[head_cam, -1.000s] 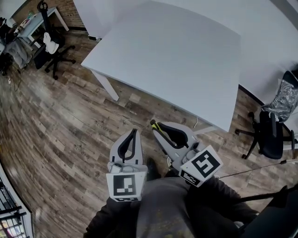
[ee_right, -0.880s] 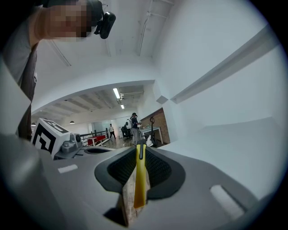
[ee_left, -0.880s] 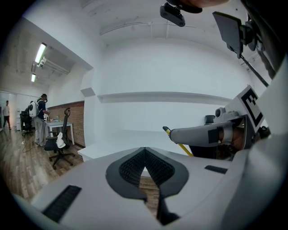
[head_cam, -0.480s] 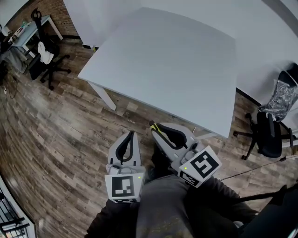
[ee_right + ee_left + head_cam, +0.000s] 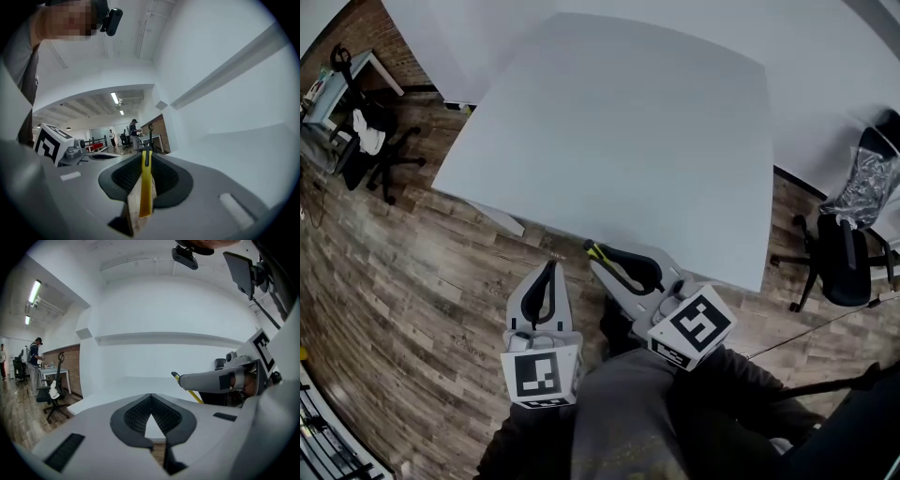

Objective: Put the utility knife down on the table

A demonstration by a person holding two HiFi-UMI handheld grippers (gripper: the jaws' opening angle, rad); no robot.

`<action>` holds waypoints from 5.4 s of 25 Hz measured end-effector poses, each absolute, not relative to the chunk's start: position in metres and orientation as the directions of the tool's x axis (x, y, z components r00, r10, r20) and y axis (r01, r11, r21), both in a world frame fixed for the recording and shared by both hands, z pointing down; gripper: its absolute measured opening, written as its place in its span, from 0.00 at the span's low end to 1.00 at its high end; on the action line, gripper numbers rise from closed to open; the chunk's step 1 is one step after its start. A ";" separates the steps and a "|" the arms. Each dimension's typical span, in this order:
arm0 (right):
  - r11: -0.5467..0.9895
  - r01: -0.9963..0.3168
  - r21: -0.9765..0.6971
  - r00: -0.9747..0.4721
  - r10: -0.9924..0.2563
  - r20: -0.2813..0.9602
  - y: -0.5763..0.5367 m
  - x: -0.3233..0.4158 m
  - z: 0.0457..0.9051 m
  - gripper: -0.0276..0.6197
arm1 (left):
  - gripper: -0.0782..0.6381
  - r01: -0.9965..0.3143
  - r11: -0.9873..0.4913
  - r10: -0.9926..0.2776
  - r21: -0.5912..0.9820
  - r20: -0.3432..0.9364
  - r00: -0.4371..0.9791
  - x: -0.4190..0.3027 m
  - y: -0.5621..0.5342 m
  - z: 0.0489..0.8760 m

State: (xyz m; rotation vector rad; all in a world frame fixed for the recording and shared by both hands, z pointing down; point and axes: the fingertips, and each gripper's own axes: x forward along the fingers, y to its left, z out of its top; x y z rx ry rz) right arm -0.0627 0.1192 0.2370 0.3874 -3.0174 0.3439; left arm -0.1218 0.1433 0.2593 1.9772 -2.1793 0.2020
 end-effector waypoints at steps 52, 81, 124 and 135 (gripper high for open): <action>0.719 -0.646 -0.256 -0.763 -0.598 0.246 -0.226 -0.159 0.282 0.14 | 0.11 -0.936 -0.322 -0.856 0.141 0.380 0.351 -0.215 -0.215 0.321; 0.684 -0.622 -0.381 -0.781 -0.507 0.364 -0.271 -0.156 0.373 0.14 | 0.11 -0.939 -0.289 -0.772 0.185 0.535 0.343 -0.205 -0.257 0.403; 0.630 -0.651 -0.423 -0.755 -0.482 0.444 -0.273 -0.162 0.425 0.14 | 0.11 -0.928 -0.286 -0.707 0.238 0.602 0.372 -0.211 -0.259 0.452; 0.626 -0.652 -0.427 -0.753 -0.471 0.459 -0.272 -0.164 0.434 0.14 | 0.11 -0.928 -0.281 -0.700 0.245 0.608 0.373 -0.213 -0.259 0.459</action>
